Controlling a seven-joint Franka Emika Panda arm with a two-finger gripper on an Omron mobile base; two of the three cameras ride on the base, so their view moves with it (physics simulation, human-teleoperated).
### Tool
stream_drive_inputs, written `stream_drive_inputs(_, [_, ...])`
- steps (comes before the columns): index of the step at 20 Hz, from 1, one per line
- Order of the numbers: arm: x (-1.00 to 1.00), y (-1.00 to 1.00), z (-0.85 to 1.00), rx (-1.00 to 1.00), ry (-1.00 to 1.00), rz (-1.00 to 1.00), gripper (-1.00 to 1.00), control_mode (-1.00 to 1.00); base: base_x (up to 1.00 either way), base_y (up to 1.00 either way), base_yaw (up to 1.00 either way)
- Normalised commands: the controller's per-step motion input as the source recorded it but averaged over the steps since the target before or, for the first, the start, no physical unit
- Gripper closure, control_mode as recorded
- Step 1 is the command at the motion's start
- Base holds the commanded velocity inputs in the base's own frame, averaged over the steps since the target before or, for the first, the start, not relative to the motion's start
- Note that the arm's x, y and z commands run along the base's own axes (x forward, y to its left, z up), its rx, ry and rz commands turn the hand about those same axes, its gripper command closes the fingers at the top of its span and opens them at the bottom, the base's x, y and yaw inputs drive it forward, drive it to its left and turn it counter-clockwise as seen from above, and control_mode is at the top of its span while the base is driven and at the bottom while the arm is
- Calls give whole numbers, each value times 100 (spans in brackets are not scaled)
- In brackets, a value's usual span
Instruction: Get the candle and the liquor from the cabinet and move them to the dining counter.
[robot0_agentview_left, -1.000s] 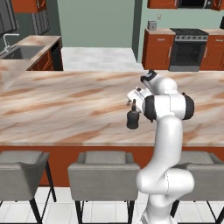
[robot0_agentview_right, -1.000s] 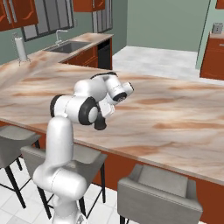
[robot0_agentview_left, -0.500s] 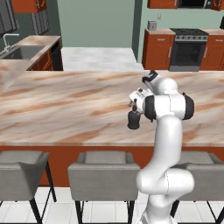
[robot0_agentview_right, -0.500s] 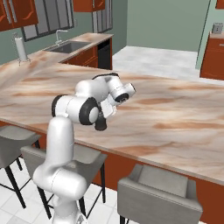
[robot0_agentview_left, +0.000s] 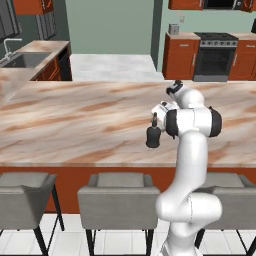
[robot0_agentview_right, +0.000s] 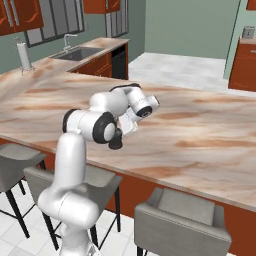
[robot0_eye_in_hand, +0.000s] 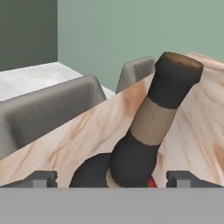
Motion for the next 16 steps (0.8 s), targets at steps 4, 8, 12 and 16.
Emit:
stream_drive_inputs(4, [0, -12, 0, 0, 9, 0, -100, -100, 0, 0, 0])
stream_drive_inputs(8, [-4, -27, 4, 0, 10, -2, -100, -100, 0, 0, 0])
stream_drive_inputs(12, [-16, -23, 12, 0, 8, -12, -100, -100, 0, 0, 0])
stream_drive_inputs(16, [-33, -8, 17, -1, 1, -19, -100, -100, 0, 0, 0])
